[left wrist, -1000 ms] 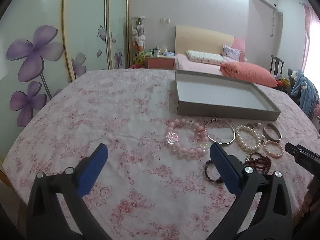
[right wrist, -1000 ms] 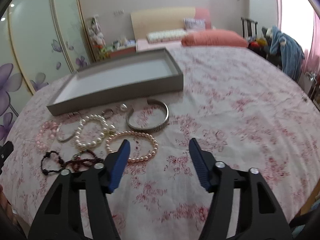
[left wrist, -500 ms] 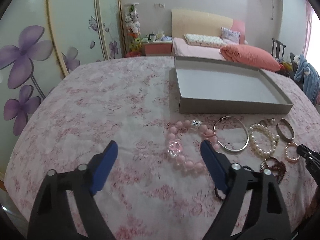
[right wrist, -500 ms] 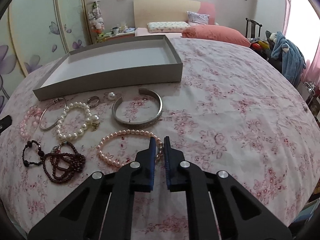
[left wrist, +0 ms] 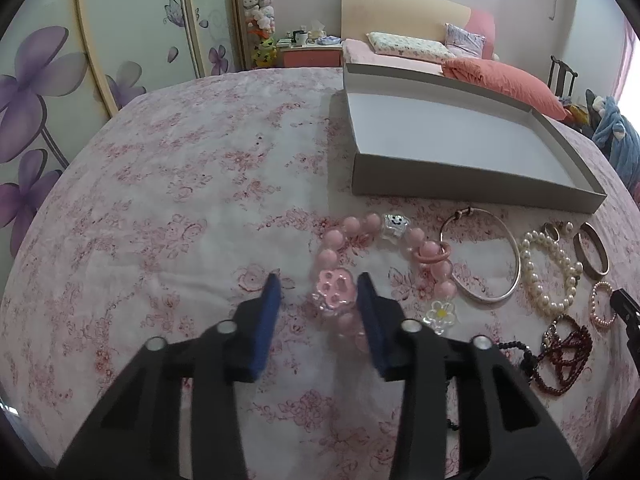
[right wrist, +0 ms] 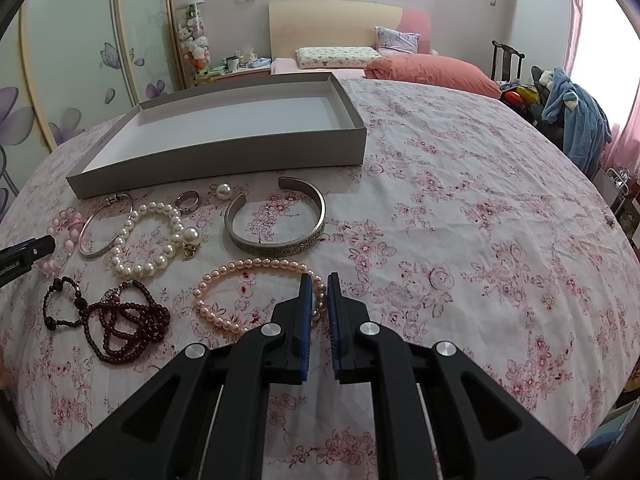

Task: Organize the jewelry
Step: 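Grasp the pink pearl bracelet with the right gripper while the left gripper approaches the pink crystal bracelet, then grasp the pink crystal bead bracelet with the left gripper while the right gripper lifts the pearls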

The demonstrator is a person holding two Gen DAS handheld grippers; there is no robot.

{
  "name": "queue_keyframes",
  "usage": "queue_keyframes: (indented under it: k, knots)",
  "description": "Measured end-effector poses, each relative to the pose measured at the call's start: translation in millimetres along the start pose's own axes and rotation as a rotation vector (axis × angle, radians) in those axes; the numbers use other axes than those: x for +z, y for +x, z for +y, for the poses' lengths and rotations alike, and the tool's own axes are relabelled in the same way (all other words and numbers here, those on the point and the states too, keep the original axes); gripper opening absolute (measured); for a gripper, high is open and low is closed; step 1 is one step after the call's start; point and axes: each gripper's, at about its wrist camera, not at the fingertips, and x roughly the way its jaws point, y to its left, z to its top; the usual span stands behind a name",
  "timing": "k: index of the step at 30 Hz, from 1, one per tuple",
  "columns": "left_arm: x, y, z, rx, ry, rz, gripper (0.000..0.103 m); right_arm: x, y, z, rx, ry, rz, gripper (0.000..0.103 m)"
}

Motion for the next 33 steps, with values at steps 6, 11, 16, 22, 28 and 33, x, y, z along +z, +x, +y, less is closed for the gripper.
queue_keyframes:
  k: [6,11,16,22,28,33]
  knots:
    - [1,-2,-1,-0.009,-0.002,-0.005,0.024,1,3,-6,0.016,0.006,-0.003,0.007]
    - [3,-7,4,-0.035,-0.022,-0.023,0.023,2,-1,-10,0.064,0.027,-0.022,0.007]
    - [6,-27,6,-0.069,-0.024,-0.094,0.023,13,-22,-8,0.124,0.023,-0.111,0.006]
    - [8,-53,2,-0.128,-0.016,-0.178,0.023,24,-41,4,0.206,0.000,-0.188,0.006]
    - [7,-72,-6,-0.155,0.002,-0.231,0.023,31,-52,14,0.256,-0.013,-0.236,0.006]
    - [6,-81,-10,-0.162,0.013,-0.257,0.023,34,-56,19,0.274,-0.018,-0.250,0.006]
